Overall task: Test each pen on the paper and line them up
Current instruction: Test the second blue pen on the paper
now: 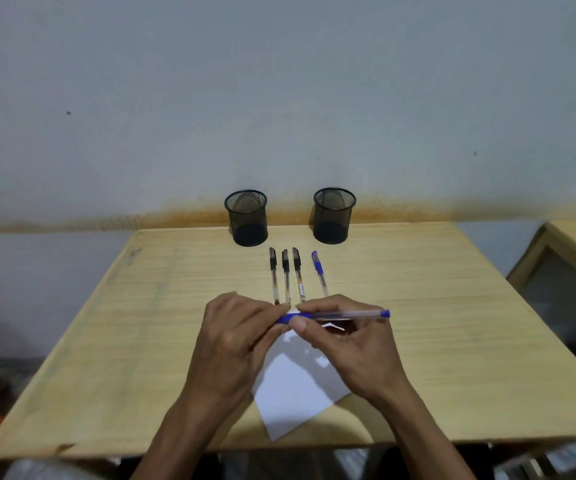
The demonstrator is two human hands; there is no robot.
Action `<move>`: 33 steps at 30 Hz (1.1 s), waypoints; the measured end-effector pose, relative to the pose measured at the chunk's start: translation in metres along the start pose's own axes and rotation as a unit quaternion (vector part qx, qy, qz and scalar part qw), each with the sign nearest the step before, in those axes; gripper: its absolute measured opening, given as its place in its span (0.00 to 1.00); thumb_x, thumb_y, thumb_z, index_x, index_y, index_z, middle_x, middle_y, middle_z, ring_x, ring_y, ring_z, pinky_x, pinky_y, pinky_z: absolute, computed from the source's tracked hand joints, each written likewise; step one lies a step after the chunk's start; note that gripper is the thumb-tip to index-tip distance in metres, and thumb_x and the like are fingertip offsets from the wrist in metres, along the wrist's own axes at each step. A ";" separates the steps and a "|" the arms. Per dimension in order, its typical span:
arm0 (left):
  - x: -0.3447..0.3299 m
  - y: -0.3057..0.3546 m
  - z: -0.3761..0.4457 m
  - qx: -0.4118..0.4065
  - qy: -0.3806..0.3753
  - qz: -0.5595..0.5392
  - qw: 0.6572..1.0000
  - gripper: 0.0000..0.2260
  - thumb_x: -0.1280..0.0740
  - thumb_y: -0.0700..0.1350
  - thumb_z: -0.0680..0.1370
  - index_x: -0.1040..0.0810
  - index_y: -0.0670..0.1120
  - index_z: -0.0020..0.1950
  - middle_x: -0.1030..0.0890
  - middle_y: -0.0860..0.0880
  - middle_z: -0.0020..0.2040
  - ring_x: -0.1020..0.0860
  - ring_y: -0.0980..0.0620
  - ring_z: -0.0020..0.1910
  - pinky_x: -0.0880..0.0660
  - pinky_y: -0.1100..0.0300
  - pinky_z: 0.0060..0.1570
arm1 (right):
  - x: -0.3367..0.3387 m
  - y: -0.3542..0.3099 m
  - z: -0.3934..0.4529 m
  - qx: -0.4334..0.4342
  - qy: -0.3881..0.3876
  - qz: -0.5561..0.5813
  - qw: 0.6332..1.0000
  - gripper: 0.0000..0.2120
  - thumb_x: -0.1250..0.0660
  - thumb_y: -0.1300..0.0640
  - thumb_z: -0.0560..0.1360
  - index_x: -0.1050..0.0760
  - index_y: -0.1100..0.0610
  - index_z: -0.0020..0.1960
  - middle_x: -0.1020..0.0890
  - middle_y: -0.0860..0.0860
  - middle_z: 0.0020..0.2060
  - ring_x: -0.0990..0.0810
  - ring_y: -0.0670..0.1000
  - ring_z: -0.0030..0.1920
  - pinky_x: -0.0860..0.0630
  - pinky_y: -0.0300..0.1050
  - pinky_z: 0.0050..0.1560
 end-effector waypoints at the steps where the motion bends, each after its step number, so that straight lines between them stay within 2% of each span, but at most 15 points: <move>1: 0.001 0.000 0.000 -0.005 -0.003 -0.005 1.000 0.13 0.34 0.49 0.78 0.16 0.43 0.54 0.15 0.48 0.46 0.24 0.54 0.47 0.30 0.56 0.55 | 0.000 -0.001 0.001 0.002 -0.010 -0.006 1.000 0.07 0.21 0.60 0.70 0.13 0.54 0.48 0.12 0.46 0.42 0.13 0.46 0.45 0.17 0.40 0.44; 3: 0.001 -0.003 -0.001 -0.002 -0.017 -0.030 0.999 0.11 0.34 0.48 0.78 0.16 0.45 0.54 0.15 0.50 0.47 0.23 0.54 0.46 0.28 0.55 0.56 | 0.002 -0.002 0.004 0.013 -0.023 -0.011 1.000 0.06 0.21 0.58 0.71 0.13 0.57 0.47 0.12 0.48 0.39 0.13 0.48 0.42 0.17 0.42 0.42; 6: -0.002 -0.008 0.001 0.020 -0.077 -0.111 0.991 0.08 0.33 0.47 0.79 0.15 0.47 0.51 0.16 0.55 0.47 0.21 0.54 0.45 0.25 0.55 0.51 | -0.002 -0.009 0.005 0.043 -0.055 -0.029 0.997 0.05 0.22 0.60 0.72 0.13 0.60 0.46 0.12 0.51 0.36 0.13 0.49 0.37 0.18 0.41 0.38; 7: 0.001 -0.014 0.002 0.046 -0.082 -0.146 0.985 0.07 0.32 0.46 0.78 0.15 0.48 0.50 0.16 0.55 0.46 0.20 0.55 0.44 0.25 0.57 0.49 | 0.000 -0.012 0.005 0.051 -0.056 -0.030 0.997 0.03 0.23 0.62 0.72 0.13 0.61 0.45 0.12 0.51 0.35 0.14 0.48 0.36 0.19 0.40 0.38; 9: 0.016 -0.045 0.000 0.147 -0.047 -0.199 0.968 0.05 0.29 0.41 0.76 0.15 0.50 0.47 0.15 0.55 0.42 0.18 0.57 0.42 0.24 0.63 0.46 | 0.018 -0.016 0.008 0.053 -0.016 -0.010 0.998 0.01 0.23 0.65 0.71 0.14 0.60 0.43 0.13 0.51 0.33 0.15 0.45 0.33 0.21 0.37 0.36; 10: 0.027 -0.065 -0.004 0.200 -0.027 -0.200 0.959 0.08 0.28 0.38 0.75 0.15 0.52 0.45 0.15 0.55 0.42 0.18 0.59 0.41 0.24 0.66 0.45 | 0.033 -0.018 0.010 0.052 0.021 0.005 0.998 0.02 0.24 0.64 0.71 0.14 0.59 0.42 0.14 0.51 0.32 0.16 0.45 0.32 0.22 0.36 0.36; 12: 0.042 -0.095 -0.009 0.258 -0.036 -0.148 0.954 0.11 0.26 0.37 0.74 0.16 0.54 0.44 0.15 0.60 0.43 0.18 0.63 0.41 0.27 0.71 0.44 | 0.060 -0.021 0.018 0.055 0.080 0.015 0.995 0.01 0.24 0.61 0.71 0.15 0.56 0.41 0.14 0.51 0.31 0.17 0.47 0.31 0.22 0.37 0.35; 15: 0.029 -0.109 -0.013 0.296 -0.080 -0.101 0.946 0.07 0.27 0.39 0.75 0.15 0.51 0.47 0.15 0.60 0.44 0.19 0.65 0.44 0.29 0.73 0.41 | 0.056 -0.013 0.025 0.036 0.079 -0.003 0.996 0.02 0.24 0.63 0.73 0.16 0.58 0.43 0.14 0.52 0.32 0.17 0.46 0.32 0.22 0.38 0.36; 19: -0.005 -0.103 -0.021 0.319 -0.103 -0.074 0.939 0.05 0.30 0.41 0.77 0.17 0.47 0.51 0.17 0.55 0.38 0.21 0.59 0.40 0.29 0.70 0.37 | 0.030 0.009 0.017 -0.010 0.060 0.000 0.998 0.02 0.23 0.64 0.72 0.15 0.60 0.42 0.14 0.51 0.32 0.17 0.44 0.33 0.24 0.34 0.36; 21: -0.013 -0.112 -0.020 0.342 -0.094 -0.052 0.934 0.01 0.30 0.42 0.77 0.19 0.48 0.45 0.20 0.54 0.32 0.23 0.55 0.35 0.31 0.67 0.33 | 0.027 0.017 0.013 -0.025 0.060 0.007 0.998 0.02 0.23 0.65 0.72 0.15 0.60 0.42 0.14 0.51 0.32 0.17 0.43 0.33 0.24 0.33 0.36; 23: -0.024 -0.119 -0.018 0.342 -0.115 -0.015 0.933 0.05 0.30 0.44 0.76 0.22 0.49 0.40 0.22 0.53 0.30 0.24 0.53 0.34 0.32 0.60 0.34 | 0.026 0.023 0.011 -0.041 0.068 0.004 0.997 0.02 0.23 0.64 0.72 0.15 0.60 0.42 0.14 0.50 0.33 0.17 0.43 0.32 0.24 0.32 0.36; 25: -0.034 -0.123 -0.014 0.322 -0.141 0.023 0.936 0.06 0.30 0.45 0.76 0.21 0.49 0.39 0.21 0.54 0.35 0.23 0.48 0.39 0.31 0.56 0.39 | 0.028 0.029 0.010 -0.059 0.084 -0.002 0.995 0.02 0.23 0.63 0.72 0.15 0.60 0.42 0.13 0.50 0.33 0.17 0.42 0.33 0.24 0.32 0.36; 29: -0.043 -0.125 -0.015 0.295 -0.156 0.067 0.940 0.08 0.32 0.46 0.78 0.17 0.44 0.44 0.18 0.50 0.45 0.23 0.45 0.48 0.30 0.53 0.44 | 0.028 0.044 0.008 -0.097 0.108 -0.004 0.989 0.02 0.23 0.60 0.73 0.15 0.57 0.42 0.12 0.49 0.37 0.14 0.44 0.37 0.20 0.36 0.38; 31: -0.043 -0.124 -0.018 0.298 -0.145 0.056 0.942 0.10 0.33 0.49 0.79 0.18 0.43 0.50 0.18 0.49 0.50 0.22 0.44 0.52 0.28 0.52 0.48 | 0.026 0.051 0.009 -0.109 0.115 -0.001 0.987 0.02 0.24 0.61 0.74 0.16 0.57 0.43 0.12 0.50 0.37 0.13 0.46 0.39 0.17 0.41 0.40; 33: -0.038 -0.118 -0.022 0.307 -0.117 0.017 0.944 0.15 0.34 0.52 0.79 0.20 0.44 0.60 0.20 0.48 0.59 0.23 0.46 0.58 0.27 0.51 0.55 | 0.023 0.055 0.011 -0.118 0.122 0.017 0.985 0.01 0.26 0.63 0.75 0.17 0.60 0.44 0.12 0.51 0.37 0.13 0.46 0.40 0.17 0.40 0.39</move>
Point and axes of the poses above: each hand's wrist, its own z-axis towards the middle knuckle, its own x-axis out of the back of the hand, y = z × x, the point moved 7 cm from there along z, towards the middle knuckle
